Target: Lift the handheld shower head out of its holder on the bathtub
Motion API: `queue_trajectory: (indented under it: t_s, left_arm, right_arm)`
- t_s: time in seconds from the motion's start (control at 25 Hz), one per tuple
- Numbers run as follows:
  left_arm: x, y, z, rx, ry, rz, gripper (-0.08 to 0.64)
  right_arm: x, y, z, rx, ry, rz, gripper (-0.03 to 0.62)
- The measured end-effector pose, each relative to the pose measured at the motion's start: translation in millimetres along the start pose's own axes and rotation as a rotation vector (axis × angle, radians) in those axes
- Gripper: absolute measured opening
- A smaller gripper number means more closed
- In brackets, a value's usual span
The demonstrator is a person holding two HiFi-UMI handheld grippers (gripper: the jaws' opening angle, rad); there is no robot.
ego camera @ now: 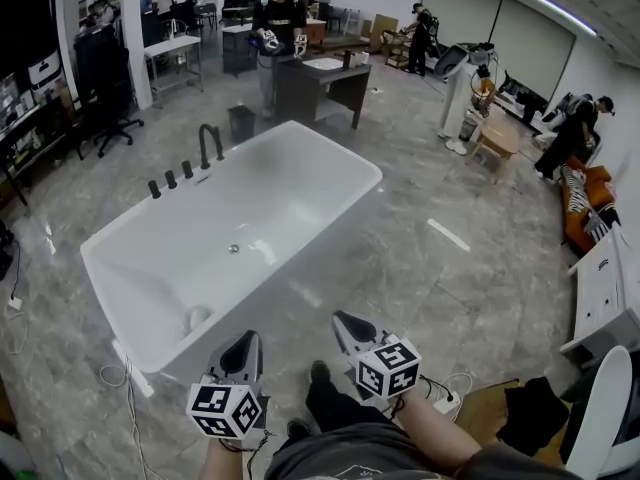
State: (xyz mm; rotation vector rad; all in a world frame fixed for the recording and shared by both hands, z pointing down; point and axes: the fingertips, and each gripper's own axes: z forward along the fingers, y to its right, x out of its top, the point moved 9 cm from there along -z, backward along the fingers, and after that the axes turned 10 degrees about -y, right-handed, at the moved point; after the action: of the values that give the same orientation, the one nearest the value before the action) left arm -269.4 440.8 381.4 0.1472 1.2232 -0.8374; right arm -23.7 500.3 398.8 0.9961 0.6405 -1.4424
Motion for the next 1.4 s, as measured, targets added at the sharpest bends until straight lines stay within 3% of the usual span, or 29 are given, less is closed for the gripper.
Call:
queue_trajectory:
  t_s: [0.32, 0.6, 0.68, 0.84, 1.2, 1.4]
  left_arm:
    - [6, -27, 26, 0.056, -0.014, -0.032, 0.025]
    - [38, -69, 84, 0.121, -0.029, -0.039, 0.025]
    - [49, -77, 109, 0.132, -0.04, -0.041, 0.025]
    - [76, -86, 159, 0.14, -0.056, -0.021, 0.025]
    - [107, -113, 235, 0.198, -0.094, -0.037, 0.025]
    - [121, -128, 264, 0.231, -0.09, -0.067, 0.025]
  right_arm:
    - [12, 31, 48, -0.063, 0.024, 0.0, 0.032]
    - [46, 82, 128, -0.025, 0.023, 0.05, 0.031]
    - [59, 98, 148, -0.012, 0.006, 0.017, 0.032]
    - [90, 127, 183, -0.007, -0.006, -0.166, 0.031]
    - [121, 192, 257, 0.059, -0.043, -0.136, 0.032]
    - [130, 208, 291, 0.11, -0.082, -0.148, 0.032]
